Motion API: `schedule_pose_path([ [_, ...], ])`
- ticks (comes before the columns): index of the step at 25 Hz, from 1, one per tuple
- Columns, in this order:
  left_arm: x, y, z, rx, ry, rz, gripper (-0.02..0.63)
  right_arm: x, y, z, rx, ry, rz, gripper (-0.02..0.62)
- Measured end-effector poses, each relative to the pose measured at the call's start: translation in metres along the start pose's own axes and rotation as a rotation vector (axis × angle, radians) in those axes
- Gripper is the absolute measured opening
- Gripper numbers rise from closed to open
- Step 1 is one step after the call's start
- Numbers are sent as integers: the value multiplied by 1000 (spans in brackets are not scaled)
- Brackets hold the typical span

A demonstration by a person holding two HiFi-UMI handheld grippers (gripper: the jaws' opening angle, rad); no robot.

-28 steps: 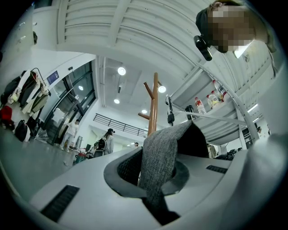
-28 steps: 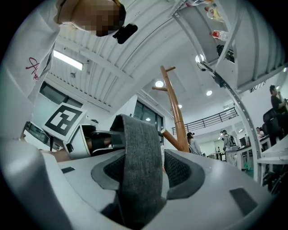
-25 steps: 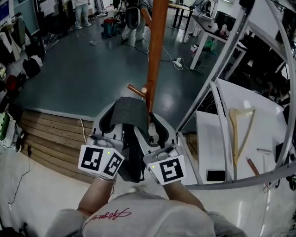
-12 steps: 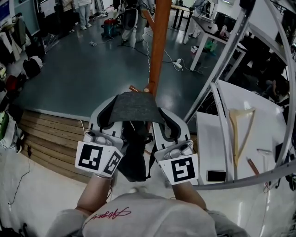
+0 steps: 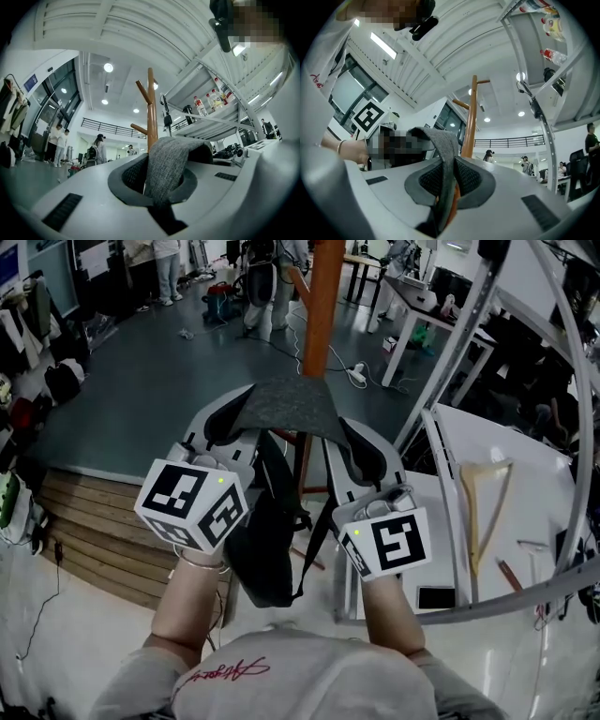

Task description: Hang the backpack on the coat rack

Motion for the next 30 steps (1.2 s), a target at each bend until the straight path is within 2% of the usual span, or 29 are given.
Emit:
schedule_pose_path([
  [7, 13, -25, -21, 105, 9, 28, 35, -12, -13, -25, 80, -57, -1, 46],
  [18, 31, -47, -75, 232, 82, 45, 35, -14, -21, -76, 177, -117, -18, 46],
  [26, 27, -54, -99, 246, 112, 2, 35, -5, -24, -89, 155, -175, -4, 48],
  [30, 24, -45, -109, 210, 136, -18, 37, 11, -25, -90, 120, -184, 4, 48],
])
Point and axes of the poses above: the fingertips, and each gripper's own axes: y backward along the fingers, x to its left, z out of its top, the point moved 8 cm from there along y, backward along the fingers, and after that the axes turned 7 degrees about y, right-handed, at the moved point
